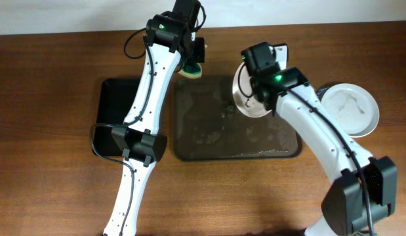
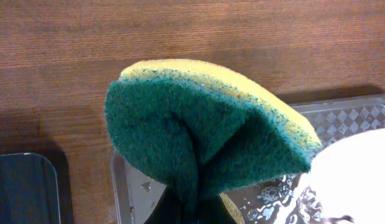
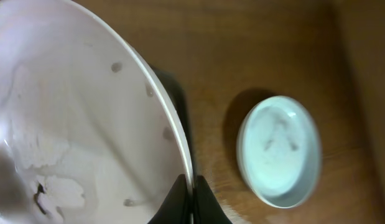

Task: Clean dirty plates on tray and stack at the side

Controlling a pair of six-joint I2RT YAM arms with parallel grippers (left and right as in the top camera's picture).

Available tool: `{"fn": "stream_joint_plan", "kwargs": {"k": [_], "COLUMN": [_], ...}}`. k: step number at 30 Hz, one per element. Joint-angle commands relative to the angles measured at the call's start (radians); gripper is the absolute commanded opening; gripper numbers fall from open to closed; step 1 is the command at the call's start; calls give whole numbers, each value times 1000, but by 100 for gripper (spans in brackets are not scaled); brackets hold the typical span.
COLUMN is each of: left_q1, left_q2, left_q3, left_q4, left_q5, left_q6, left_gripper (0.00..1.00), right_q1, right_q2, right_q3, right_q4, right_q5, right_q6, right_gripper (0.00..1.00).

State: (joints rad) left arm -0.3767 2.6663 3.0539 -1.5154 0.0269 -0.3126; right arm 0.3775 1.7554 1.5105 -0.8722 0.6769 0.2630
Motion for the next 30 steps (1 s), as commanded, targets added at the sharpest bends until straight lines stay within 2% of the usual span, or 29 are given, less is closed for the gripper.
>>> {"fn": "stream_joint_plan", "kwargs": {"k": [1, 7, 14, 16, 20, 21, 23, 24, 27, 29, 30], "left_q1": [7, 7, 7, 7, 7, 7, 6, 6, 6, 6, 6], "left_q2": [-19, -19, -19, -19, -19, -19, -19, -18, -19, -19, -19], "left_q3": [25, 25, 25, 25, 25, 25, 25, 25, 25, 25, 25], "left_q4": [-8, -20, -31, -31, -40, -39, -39, -39, -39, -39, -39], "left_q5": [4, 4, 4, 4, 4, 4, 4, 4, 4, 4, 4], "left_q6": [15, 15, 15, 15, 15, 15, 15, 15, 15, 15, 15], "left_gripper": [0, 0, 0, 0, 0, 0, 0, 0, 0, 0, 0], "right_q1": [101, 225, 237, 210, -16, -71, -137, -164, -170, -170, -170], "right_q2": [-43, -44, -44, -44, -26, -6, 23, 35, 36, 36, 36], "right_q3": [1, 1, 0, 0, -43, -80, -174, -263, -374, -377, -377], "right_q4": [-14, -14, -16, -27, -26, -8, 65, 154, 277, 288, 302], "right_q5": [350, 718, 731, 510, -343, -468, -571, -632, -699, -700, -700], "right_q6": [69, 111, 173, 192, 192, 224, 241, 244, 244, 208, 165], "right_gripper": [4, 4, 4, 4, 4, 4, 4, 4, 4, 14, 28]}}
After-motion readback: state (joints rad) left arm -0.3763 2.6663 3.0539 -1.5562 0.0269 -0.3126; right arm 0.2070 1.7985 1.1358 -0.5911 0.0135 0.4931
